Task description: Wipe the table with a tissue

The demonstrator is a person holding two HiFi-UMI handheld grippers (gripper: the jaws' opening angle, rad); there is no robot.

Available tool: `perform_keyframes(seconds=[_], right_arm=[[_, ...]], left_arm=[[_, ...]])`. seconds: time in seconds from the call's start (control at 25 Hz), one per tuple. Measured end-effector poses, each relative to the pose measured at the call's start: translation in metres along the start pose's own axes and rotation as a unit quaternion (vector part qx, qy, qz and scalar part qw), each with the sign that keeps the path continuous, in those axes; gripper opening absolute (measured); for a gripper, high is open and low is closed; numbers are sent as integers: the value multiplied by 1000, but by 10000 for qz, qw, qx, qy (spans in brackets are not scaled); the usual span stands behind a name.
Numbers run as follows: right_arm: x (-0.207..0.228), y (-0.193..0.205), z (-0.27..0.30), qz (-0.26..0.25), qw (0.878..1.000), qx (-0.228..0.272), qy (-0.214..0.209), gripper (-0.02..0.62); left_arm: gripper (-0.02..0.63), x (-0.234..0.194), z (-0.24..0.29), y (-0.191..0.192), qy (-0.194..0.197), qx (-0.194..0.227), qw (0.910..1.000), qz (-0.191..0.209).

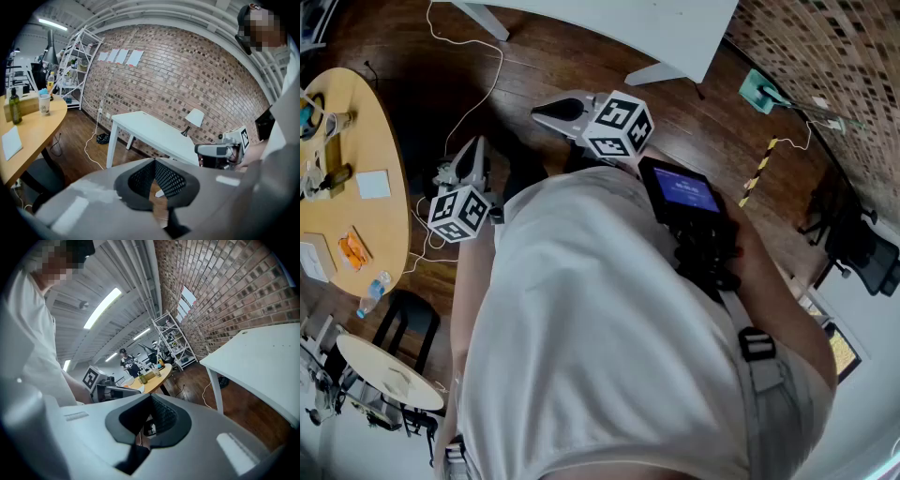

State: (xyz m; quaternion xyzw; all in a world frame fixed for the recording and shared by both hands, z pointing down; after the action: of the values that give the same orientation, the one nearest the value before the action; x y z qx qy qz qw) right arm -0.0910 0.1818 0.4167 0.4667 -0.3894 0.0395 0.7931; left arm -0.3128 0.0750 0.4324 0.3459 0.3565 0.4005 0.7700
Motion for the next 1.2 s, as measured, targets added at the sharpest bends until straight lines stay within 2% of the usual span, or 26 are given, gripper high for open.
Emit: perform_keyframes(seconds=[0.24, 0.36, 0.56, 0.72, 0.92, 1.08, 1.2], right_arm=[[0, -16, 13, 57, 9999, 41, 101, 8], [3, -26, 39, 87, 9997, 133, 193, 8], [-8, -39, 96, 91, 9993, 47, 373, 8], [-14, -50, 147, -40, 9992, -208, 326, 8], [-19, -55, 197, -102, 9986, -458, 264, 8], [-25, -57, 233, -107, 9975, -683, 161, 8], [-32, -58, 259, -132, 9960, -889, -30, 8]], left_arm=[[6, -17, 12, -13, 216, 55, 9997, 80], [6, -49, 16, -22, 322, 70, 9993, 201], [6, -114, 3, -27, 379, 72, 9992, 142], [6, -170, -13, -13, 201, -33, 9993, 300], [6, -231, -46, 14, -80, -132, 9999, -5], [6, -268, -69, 32, -293, -247, 9993, -18], [7, -290, -90, 51, -594, -437, 9973, -29]])
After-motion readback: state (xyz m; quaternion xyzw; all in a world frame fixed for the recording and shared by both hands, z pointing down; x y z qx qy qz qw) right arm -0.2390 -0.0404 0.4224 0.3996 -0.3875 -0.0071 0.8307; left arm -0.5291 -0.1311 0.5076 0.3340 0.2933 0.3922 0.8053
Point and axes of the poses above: the fingertips, and each gripper's own axes: z forward along the fingers, x to its right, y out of its underside, the point moved 9 cm from there along -z, backward along the fingers, and after that the axes turned 11 degrees about z, right-handed, at the moved point
